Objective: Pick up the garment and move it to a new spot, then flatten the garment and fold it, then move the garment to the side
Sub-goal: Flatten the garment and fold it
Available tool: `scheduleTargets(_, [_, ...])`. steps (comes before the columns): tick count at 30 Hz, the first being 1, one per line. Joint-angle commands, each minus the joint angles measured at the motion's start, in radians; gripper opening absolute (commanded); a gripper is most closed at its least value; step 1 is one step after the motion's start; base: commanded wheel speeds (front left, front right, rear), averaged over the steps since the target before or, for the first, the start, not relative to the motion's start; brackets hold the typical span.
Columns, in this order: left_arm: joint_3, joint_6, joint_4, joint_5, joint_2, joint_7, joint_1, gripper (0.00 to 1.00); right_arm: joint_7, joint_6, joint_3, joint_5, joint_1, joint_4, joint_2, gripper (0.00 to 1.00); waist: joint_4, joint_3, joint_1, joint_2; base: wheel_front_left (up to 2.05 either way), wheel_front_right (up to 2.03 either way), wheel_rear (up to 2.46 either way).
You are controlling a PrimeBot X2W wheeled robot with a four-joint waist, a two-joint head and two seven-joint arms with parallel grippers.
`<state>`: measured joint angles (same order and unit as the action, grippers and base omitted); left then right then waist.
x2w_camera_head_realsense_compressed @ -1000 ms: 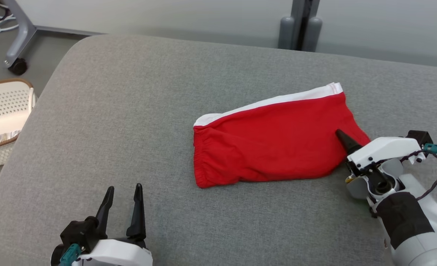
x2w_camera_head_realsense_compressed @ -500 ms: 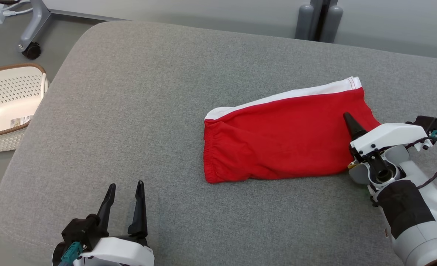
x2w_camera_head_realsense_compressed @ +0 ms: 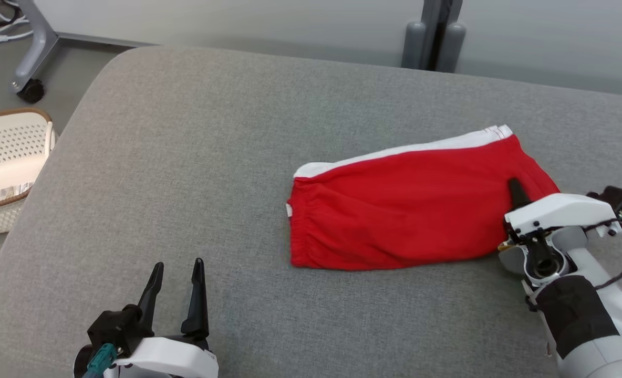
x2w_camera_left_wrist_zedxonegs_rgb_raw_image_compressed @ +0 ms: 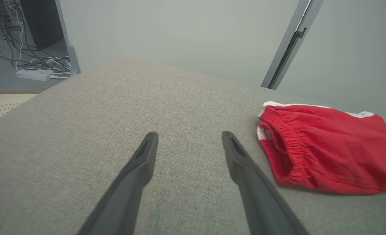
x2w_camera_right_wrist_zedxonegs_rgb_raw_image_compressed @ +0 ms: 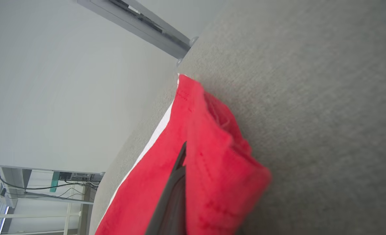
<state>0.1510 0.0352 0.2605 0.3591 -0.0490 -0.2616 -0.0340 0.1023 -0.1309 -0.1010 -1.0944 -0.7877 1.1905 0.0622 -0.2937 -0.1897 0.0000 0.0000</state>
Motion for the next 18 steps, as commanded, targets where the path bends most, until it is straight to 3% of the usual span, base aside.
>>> scheduleTargets(1, [-0.005,-0.001,0.001,-0.005,-0.004,-0.003,0.001,1.00,0.021,0.000,0.009,-0.011,0.023,0.004,0.016,0.00,0.013,0.016,0.0000,0.0000,0.00,0.00,0.00])
scheduleTargets(10, [-0.006,0.003,0.009,0.008,-0.004,-0.003,0.022,1.00,0.135,0.000,0.039,0.006,0.079,0.072,0.053,0.00,0.038,0.085,0.0000,0.0000,0.00,0.00,0.00])
scheduleTargets(18, [-0.006,0.008,0.008,0.013,-0.004,-0.003,0.040,1.00,0.165,0.000,0.034,0.094,0.120,0.093,0.091,0.00,0.033,0.122,0.0000,0.0000,0.00,0.00,0.00])
